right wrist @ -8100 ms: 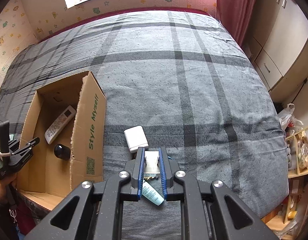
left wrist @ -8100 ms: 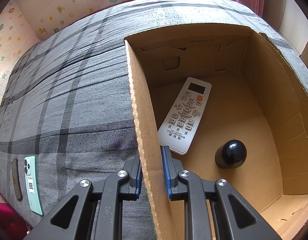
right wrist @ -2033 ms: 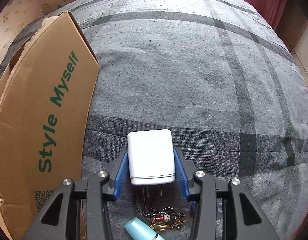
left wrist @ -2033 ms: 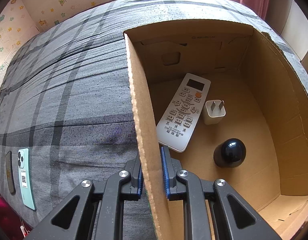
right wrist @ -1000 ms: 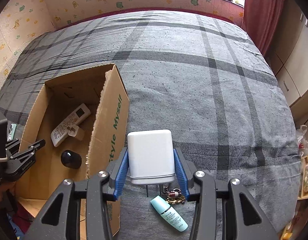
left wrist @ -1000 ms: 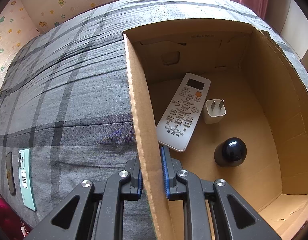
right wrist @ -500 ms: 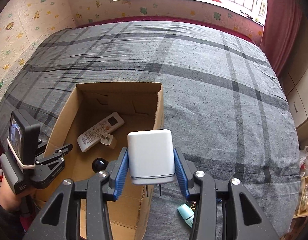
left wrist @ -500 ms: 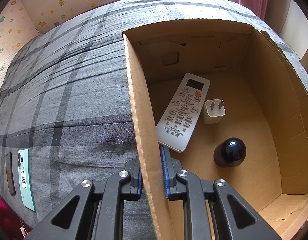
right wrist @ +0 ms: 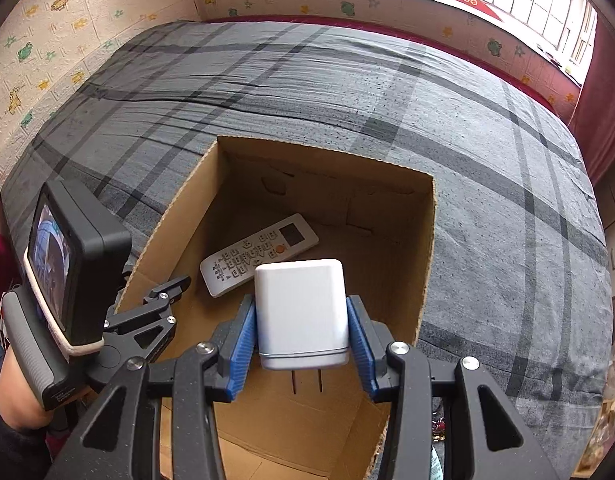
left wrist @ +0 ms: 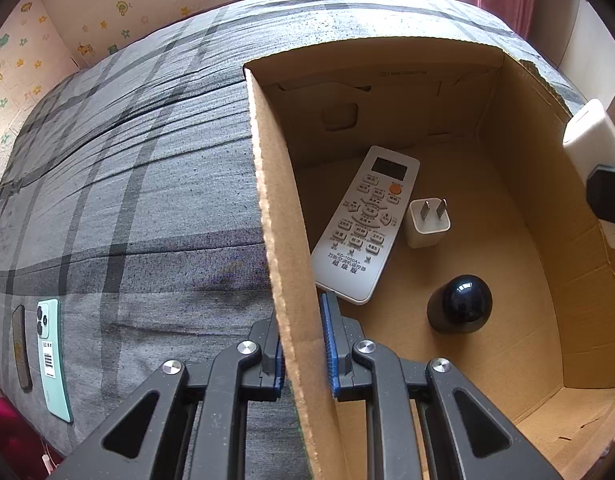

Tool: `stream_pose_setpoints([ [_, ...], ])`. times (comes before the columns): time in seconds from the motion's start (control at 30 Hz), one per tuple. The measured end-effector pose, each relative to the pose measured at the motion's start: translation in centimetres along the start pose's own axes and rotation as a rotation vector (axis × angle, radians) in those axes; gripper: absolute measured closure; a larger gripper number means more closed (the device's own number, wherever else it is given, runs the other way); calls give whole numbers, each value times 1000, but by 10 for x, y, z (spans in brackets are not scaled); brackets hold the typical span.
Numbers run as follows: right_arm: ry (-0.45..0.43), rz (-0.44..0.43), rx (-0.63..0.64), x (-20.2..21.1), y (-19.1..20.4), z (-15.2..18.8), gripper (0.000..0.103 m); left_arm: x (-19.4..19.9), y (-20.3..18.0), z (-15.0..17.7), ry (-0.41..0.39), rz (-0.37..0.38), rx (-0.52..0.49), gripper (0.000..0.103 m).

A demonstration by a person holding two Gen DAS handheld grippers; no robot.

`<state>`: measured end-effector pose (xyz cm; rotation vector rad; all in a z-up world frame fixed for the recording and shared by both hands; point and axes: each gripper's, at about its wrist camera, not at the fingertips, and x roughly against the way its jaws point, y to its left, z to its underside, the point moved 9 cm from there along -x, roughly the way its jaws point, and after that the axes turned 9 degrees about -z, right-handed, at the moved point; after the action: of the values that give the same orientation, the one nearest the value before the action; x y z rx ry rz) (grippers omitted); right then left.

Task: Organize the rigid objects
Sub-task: 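Lift and carry the large charger with the right gripper over the box, then lower the large charger into the box and open the right gripper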

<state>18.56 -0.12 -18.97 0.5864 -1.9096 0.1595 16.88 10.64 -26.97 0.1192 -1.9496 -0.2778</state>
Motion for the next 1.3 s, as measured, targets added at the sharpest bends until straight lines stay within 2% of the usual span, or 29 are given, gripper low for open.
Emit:
stream_pose_setpoints([
  [0.4,90,10,6,-47,0,-4,56,0,0,-1,1,4,1,85],
  [0.77,185,38,8,-87,-3,11,56,0,0,0,-1,8,-1,85],
  [1.3,234,48,-8,-99,-10,21,55,-1,0,0,1,7,-7,85],
])
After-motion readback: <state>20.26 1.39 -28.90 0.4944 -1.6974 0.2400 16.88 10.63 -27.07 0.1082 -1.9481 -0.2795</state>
